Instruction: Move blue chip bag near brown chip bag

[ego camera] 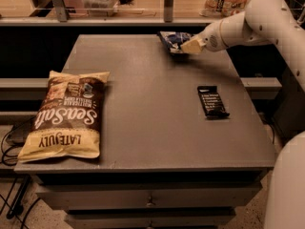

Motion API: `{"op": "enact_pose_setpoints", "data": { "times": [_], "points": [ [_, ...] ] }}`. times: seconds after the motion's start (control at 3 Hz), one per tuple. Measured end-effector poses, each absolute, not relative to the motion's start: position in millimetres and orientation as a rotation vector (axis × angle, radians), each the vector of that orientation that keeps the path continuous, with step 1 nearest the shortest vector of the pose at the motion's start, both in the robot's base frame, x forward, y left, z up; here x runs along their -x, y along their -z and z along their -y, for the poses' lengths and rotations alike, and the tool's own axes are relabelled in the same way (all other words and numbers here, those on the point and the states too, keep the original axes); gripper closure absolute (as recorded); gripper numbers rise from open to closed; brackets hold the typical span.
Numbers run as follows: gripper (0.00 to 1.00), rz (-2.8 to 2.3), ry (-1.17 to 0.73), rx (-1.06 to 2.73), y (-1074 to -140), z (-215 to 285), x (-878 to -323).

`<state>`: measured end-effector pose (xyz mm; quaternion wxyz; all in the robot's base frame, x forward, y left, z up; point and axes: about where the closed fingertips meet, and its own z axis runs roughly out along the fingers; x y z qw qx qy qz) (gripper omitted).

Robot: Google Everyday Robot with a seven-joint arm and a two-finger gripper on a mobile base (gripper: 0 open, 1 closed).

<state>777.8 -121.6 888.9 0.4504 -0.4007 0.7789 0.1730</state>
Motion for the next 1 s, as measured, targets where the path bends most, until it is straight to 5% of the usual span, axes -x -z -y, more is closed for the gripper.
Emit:
{"op": "enact_pose_setpoints", "data": {
  "times": [1.0],
  "points": [
    [1.00,-1.749,-0.306,1.246,-966,66,-736]
  ]
}}
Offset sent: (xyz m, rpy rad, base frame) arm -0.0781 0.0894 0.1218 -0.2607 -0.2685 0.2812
